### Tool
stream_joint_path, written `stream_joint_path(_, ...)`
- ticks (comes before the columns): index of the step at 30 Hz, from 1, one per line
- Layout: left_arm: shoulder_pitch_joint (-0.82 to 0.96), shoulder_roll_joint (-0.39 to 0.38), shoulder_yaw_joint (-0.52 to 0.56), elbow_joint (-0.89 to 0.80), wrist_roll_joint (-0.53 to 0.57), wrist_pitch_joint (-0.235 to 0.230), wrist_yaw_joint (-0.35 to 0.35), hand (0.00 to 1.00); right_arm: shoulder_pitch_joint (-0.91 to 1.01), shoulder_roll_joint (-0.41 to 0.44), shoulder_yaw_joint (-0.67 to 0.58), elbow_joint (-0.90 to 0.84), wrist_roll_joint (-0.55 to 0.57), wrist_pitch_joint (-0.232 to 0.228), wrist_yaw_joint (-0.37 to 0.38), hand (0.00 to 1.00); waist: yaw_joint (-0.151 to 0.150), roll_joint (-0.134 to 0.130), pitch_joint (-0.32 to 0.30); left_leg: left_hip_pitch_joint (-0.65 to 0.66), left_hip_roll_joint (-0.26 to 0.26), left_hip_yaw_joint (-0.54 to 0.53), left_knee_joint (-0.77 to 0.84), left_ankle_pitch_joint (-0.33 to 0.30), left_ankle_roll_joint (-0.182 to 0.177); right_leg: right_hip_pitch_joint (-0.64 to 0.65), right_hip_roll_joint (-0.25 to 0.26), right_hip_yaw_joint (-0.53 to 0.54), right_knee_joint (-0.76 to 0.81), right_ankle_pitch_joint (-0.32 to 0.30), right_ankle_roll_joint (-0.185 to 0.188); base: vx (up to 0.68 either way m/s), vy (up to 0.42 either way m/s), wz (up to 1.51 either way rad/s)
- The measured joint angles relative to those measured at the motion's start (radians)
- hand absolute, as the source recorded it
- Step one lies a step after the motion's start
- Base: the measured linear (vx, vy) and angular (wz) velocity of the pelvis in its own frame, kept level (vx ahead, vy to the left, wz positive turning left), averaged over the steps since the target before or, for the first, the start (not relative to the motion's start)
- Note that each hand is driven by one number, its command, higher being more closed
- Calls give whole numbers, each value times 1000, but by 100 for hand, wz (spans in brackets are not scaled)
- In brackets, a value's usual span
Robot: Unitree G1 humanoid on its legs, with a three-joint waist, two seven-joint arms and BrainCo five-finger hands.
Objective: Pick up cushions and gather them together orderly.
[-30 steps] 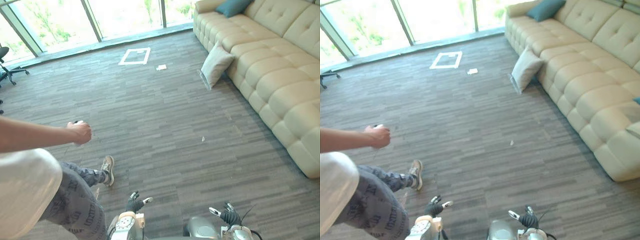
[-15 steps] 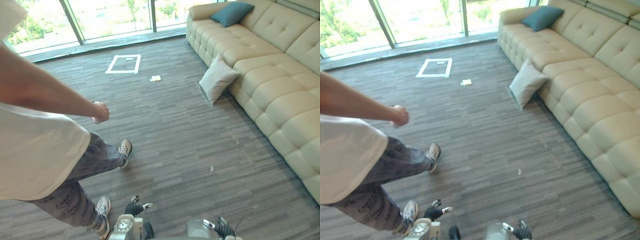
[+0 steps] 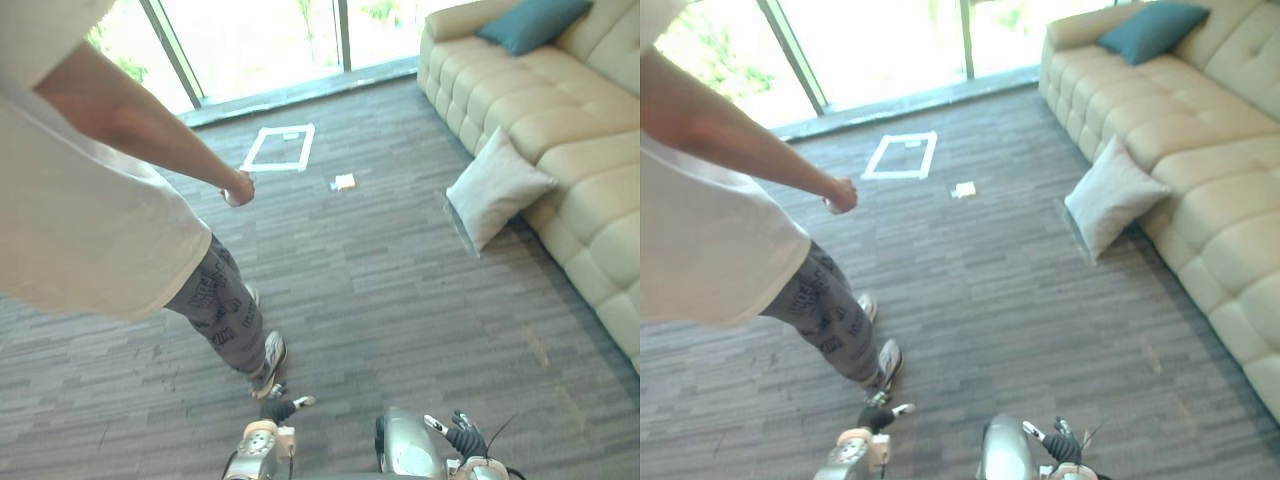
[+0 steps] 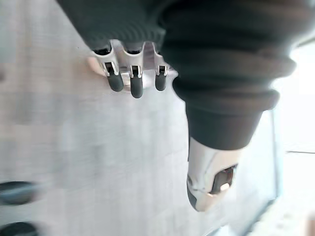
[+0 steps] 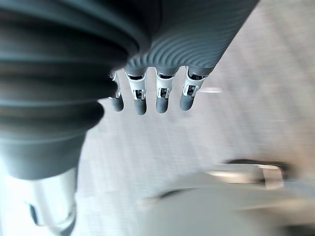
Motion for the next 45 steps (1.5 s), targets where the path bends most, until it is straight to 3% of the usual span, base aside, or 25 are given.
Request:
stream_joint_path(4,3,3,-16,7,-8,-2,4,0,-25,-3,0,53,0,1,-1,0,5,-11,3,-69,-86,74,-542,-60,-15,118,-7,32,-117,2,23,482,50,-20)
stream_joint_path(6,-1,2,-29,26,-16,-6,7,0,-55,-5,-30,133,0,2,-3,0,12,-1,0,-60,-212,-68,-1079,13,-53,187,-11,97,-180,-9,44,592,204,-68)
stream_joint_path(8,-8,3,-42,49,-28,-19,10,0,-49,-23,-26,142,-1,-4,-2,0,17,16,-6,-90,-221,-131,-1113,13,-45,247,-7,143,-215,-53,90,564,319,-90)
stream_joint_path(9,-21,16,-58,74,-27,-18,8,0,-43,-26,-32,170,-2,-3,-4,0,21,9,-19,-90,-244,-152,-1044,87,11,283,-27,185,-198,-76,99,602,375,-85)
stream_joint_path(11,-31,36,-78,112,-25,-15,3,0,-7,-11,-35,179,-2,-4,-2,0,7,-58,-57,-87,-316,-148,-964,46,71,212,-104,238,0,-56,127,629,346,-33)
stream_joint_path(12,-34,39,-84,118,-25,-14,2,0,-2,-5,-35,181,-2,-4,-2,0,4,-67,-65,-81,-335,-142,-953,24,84,180,-121,250,82,-38,137,752,341,7)
stream_joint_path(13,-43,51,-115,133,-24,-14,1,0,3,14,-43,211,-1,1,-3,0,-8,-105,-66,-48,-375,-125,-938,-23,93,79,-153,282,315,94,165,614,220,23)
stream_joint_path(14,-49,59,-143,142,-20,-6,1,0,-4,19,-47,211,-1,1,-3,0,-24,-105,-64,-2,-390,-130,-954,-61,108,2,-157,292,463,299,184,612,205,14)
stream_joint_path(15,-47,58,-152,142,-17,-2,0,0,-8,18,-47,208,-1,0,-3,0,-27,-101,-62,28,-391,-127,-971,-76,113,-29,-154,294,511,299,189,574,191,-23)
stream_joint_path(17,-48,60,-178,142,-7,4,1,0,-35,7,-46,189,0,-18,-3,0,-30,-50,-37,180,-361,-115,-1056,-121,104,-168,-105,205,609,130,133,529,160,-47)
stream_joint_path(20,-73,65,-191,142,-6,3,0,0,-40,-15,-24,163,0,-36,0,0,-41,0,-26,308,-313,-82,-1126,-135,102,-311,-33,52,473,39,87,555,69,-21)
stream_joint_path(22,-98,68,-191,142,-6,2,0,0,-44,-10,-25,155,0,-34,-1,0,-49,-12,-19,358,-307,-59,-1138,-135,102,-388,-30,-25,283,54,83,538,-44,18)
stream_joint_path(24,-114,73,-192,140,-5,2,-1,0,-39,-5,-25,157,-1,-26,-1,0,-58,-46,-21,418,-335,-36,-1177,-151,77,-416,-56,-91,-47,238,80,575,-104,34)
stream_joint_path(25,-125,51,-192,165,-4,3,0,0,-41,-16,-31,174,-2,-17,-2,0,-67,-17,-13,467,-318,-16,-1202,-171,45,-418,-50,-113,9,290,9,595,-104,14)
stream_joint_path(26,-126,47,-192,165,-3,2,-1,0,-44,-19,-34,173,-2,-16,-3,0,-65,-9,-13,469,-316,-12,-1205,-166,43,-424,-48,-112,26,276,11,687,-149,-4)
stream_joint_path(28,-134,40,-184,164,8,4,-2,0,-50,-15,-66,152,-2,-14,-1,0,-79,-12,-3,485,-315,-6,-1128,-101,-35,-439,-58,-76,174,145,-20,507,-213,-18)
stream_joint_path(30,-113,20,-139,167,17,5,-2,0,-36,4,-69,142,-2,-7,1,0,-83,-9,4,366,-194,-74,-644,-8,-154,-292,-10,-63,122,89,-25,547,-279,-46)
stream_joint_path(31,-107,13,-122,161,17,5,-3,0,-30,6,-69,129,-2,-3,1,0,-82,-6,4,330,-169,-82,-532,1,-168,-259,7,-61,99,88,-25,436,-163,-83)
stream_joint_path(33,-66,4,-53,92,17,2,-3,0,-15,24,-61,64,-1,-4,0,0,-78,-9,6,210,-87,-52,-185,-2,-164,-131,77,-4,17,79,-49,363,-101,-111)
stream_joint_path(36,-54,3,-24,67,16,2,-1,0,-20,26,-52,37,0,-9,-1,0,-69,-16,5,82,-43,42,-155,-50,-107,-65,109,89,-45,49,-60,257,19,-113)
stream_joint_path(38,-31,2,-27,67,15,2,1,0,-19,19,-43,36,3,-8,-2,0,-64,-26,8,6,-69,90,-445,-92,-44,-4,113,199,-111,49,-53,359,111,-112)
stream_joint_path(39,-28,2,-27,67,15,2,1,0,-19,18,-42,36,3,-8,-2,0,-64,-26,7,1,-82,83,-506,-93,-44,3,113,215,-119,49,-53,365,155,-110)
stream_joint_path(41,-21,1,-20,66,14,1,11,0,-36,15,-45,39,9,-9,-5,0,-34,-30,5,-19,-185,-77,-973,-70,-56,20,113,372,-122,32,-18,506,264,-185)
stream_joint_path(43,-27,1,-23,69,14,-2,19,0,-43,14,-45,43,9,-10,-5,0,-34,-30,3,-55,-210,-158,-1049,-55,-52,32,110,426,-123,9,9,453,283,-134)
stream_joint_path(45,-33,1,-25,84,13,-2,21,0,-33,10,-44,59,9,-12,-7,0,-28,-22,-12,-86,-237,-186,-1070,-35,-30,75,82,505,-113,-59,91,523,431,-128)
